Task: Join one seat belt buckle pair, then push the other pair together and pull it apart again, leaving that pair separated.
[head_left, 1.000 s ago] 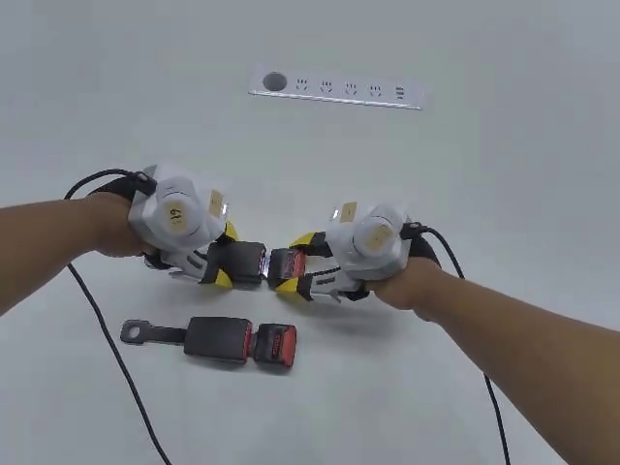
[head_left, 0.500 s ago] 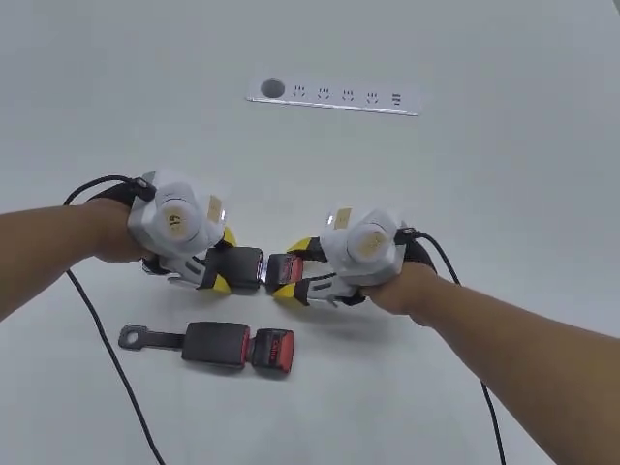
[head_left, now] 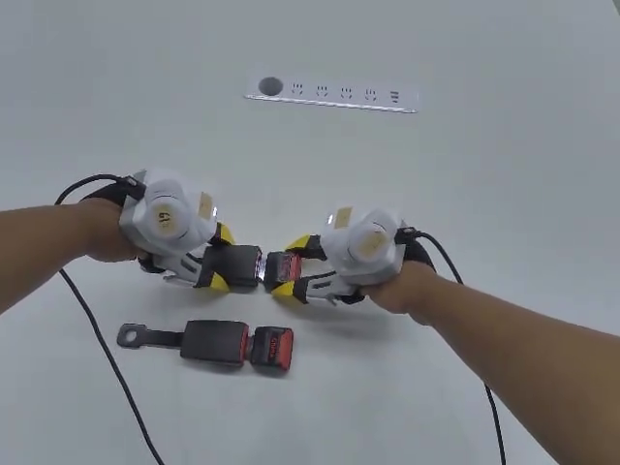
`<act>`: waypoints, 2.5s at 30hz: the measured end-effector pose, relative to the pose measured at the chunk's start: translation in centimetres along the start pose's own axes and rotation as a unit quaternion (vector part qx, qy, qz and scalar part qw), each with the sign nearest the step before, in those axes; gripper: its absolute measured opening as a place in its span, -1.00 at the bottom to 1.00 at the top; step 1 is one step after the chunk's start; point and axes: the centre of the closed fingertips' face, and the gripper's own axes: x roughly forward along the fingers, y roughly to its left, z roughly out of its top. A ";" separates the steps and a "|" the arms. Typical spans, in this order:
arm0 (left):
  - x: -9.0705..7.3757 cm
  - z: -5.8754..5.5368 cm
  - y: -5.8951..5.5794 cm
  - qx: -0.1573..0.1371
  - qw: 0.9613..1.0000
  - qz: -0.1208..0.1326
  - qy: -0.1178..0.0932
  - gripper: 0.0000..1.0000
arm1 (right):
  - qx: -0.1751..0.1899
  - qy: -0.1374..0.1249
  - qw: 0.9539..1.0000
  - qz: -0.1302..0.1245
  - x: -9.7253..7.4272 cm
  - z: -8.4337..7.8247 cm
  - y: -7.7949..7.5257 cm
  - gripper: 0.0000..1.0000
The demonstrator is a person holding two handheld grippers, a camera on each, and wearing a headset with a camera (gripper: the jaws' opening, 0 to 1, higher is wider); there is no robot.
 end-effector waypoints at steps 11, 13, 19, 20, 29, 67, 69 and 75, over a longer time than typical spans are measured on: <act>-0.2 -0.2 -0.1 0.002 0.999 -0.004 -0.034 -0.31 | -0.007 -0.015 1.000 0.014 -0.7 -0.6 -0.3 -0.30; -0.3 -0.2 0.0 0.000 0.999 -0.002 -0.041 -0.31 | -0.008 -0.016 1.000 0.016 -1.2 -0.9 -0.5 -0.30; -0.3 0.0 0.0 -0.005 0.999 0.000 -0.051 -0.31 | -0.004 -0.023 1.000 0.018 -1.0 -0.8 -0.3 -0.30; -0.3 0.0 0.0 -0.006 0.999 0.000 -0.051 -0.31 | -0.004 -0.023 1.000 0.018 -1.1 -0.8 -0.3 -0.29; -0.3 0.2 0.1 -0.017 0.998 0.007 -0.054 -0.31 | 0.008 -0.033 0.999 0.009 -2.3 -1.8 -0.4 -0.29; -0.1 0.1 0.0 -0.021 0.999 0.006 -0.040 -0.30 | 0.031 -0.018 0.999 -0.023 -10.5 -8.4 -1.6 -0.28; -0.1 0.1 0.0 -0.021 0.999 0.006 -0.039 -0.30 | 0.030 -0.016 0.999 -0.024 -10.7 -8.6 -1.6 -0.28; -0.2 0.1 0.0 -0.023 0.999 0.007 -0.036 -0.30 | 0.034 -0.013 0.999 -0.028 -11.6 -9.6 -1.6 -0.27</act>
